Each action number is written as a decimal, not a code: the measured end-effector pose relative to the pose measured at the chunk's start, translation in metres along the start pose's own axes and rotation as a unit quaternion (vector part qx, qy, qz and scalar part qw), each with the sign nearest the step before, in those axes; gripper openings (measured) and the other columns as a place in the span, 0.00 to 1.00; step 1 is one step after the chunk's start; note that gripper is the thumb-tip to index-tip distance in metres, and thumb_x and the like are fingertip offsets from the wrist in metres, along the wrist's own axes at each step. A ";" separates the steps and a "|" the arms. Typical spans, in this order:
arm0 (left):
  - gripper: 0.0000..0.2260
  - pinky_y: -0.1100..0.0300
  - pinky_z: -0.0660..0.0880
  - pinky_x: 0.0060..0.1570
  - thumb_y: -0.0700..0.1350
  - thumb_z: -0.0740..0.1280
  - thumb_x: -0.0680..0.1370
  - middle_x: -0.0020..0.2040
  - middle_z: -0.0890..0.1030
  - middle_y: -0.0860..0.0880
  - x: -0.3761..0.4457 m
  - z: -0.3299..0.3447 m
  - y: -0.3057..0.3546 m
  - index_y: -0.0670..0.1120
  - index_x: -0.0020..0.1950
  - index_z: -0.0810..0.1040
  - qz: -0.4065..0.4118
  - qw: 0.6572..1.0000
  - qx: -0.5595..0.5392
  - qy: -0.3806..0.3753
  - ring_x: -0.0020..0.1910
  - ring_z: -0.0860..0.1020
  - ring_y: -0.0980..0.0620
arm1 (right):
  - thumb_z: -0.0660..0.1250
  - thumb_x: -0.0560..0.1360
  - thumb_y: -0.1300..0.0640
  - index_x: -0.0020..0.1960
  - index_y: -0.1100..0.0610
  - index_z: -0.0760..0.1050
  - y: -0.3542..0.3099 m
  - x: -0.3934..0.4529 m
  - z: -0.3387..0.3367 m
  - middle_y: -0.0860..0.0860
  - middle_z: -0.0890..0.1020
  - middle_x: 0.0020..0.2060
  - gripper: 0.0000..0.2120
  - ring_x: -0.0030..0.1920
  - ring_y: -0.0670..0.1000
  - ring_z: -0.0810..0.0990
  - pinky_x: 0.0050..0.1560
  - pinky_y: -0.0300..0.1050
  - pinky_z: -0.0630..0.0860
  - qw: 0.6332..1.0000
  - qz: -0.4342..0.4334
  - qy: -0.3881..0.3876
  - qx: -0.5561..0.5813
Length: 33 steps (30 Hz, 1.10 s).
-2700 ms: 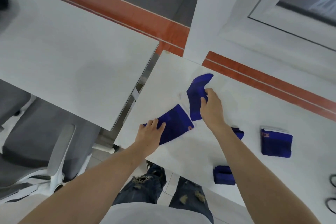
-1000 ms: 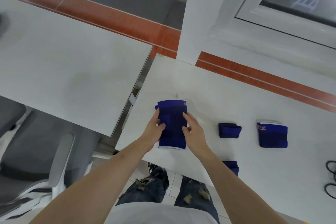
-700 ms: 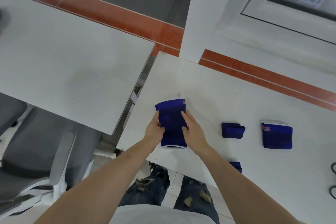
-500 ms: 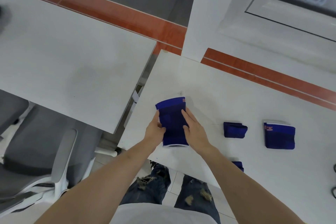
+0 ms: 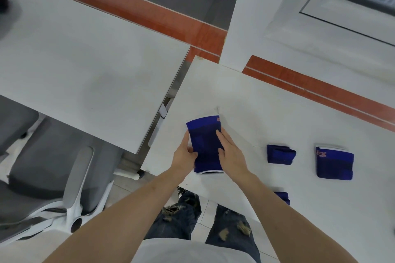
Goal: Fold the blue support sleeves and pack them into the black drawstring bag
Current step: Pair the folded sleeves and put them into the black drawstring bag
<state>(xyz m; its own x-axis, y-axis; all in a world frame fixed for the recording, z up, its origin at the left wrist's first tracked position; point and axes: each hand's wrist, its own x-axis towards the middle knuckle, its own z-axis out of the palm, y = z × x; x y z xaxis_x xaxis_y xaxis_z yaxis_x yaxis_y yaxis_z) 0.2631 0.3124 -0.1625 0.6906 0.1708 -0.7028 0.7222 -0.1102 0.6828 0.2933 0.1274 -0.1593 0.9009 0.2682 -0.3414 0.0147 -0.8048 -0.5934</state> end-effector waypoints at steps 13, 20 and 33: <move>0.15 0.52 0.81 0.47 0.45 0.64 0.84 0.56 0.78 0.43 0.012 0.013 0.008 0.51 0.71 0.71 0.037 0.985 0.127 0.111 0.45 0.80 0.51 | 0.64 0.83 0.52 0.83 0.47 0.54 0.011 0.009 0.007 0.51 0.61 0.67 0.32 0.63 0.53 0.70 0.52 0.49 0.81 0.993 0.037 -0.037 -0.107; 0.14 0.58 0.79 0.45 0.47 0.66 0.83 0.59 0.79 0.49 0.014 0.014 0.018 0.48 0.68 0.68 0.006 0.997 0.016 0.073 0.54 0.79 0.50 | 0.61 0.84 0.50 0.84 0.45 0.50 0.009 0.008 0.005 0.51 0.67 0.60 0.32 0.59 0.52 0.67 0.52 0.47 0.78 0.992 0.042 -0.057 -0.101; 0.12 0.50 0.78 0.55 0.45 0.59 0.86 0.63 0.76 0.49 0.009 0.031 0.021 0.47 0.70 0.67 -0.023 0.999 0.016 0.019 0.57 0.77 0.48 | 0.56 0.85 0.57 0.84 0.45 0.47 0.010 0.012 0.000 0.54 0.71 0.59 0.31 0.52 0.53 0.72 0.52 0.50 0.77 0.993 0.033 -0.077 -0.089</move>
<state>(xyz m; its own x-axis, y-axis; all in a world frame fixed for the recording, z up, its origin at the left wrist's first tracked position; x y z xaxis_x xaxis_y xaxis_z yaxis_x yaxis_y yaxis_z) 0.2857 0.2814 -0.1613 0.6545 0.2128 -0.7255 0.7549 -0.1320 0.6424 0.3039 0.1221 -0.1692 0.8259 0.2781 -0.4904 0.0464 -0.9004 -0.4325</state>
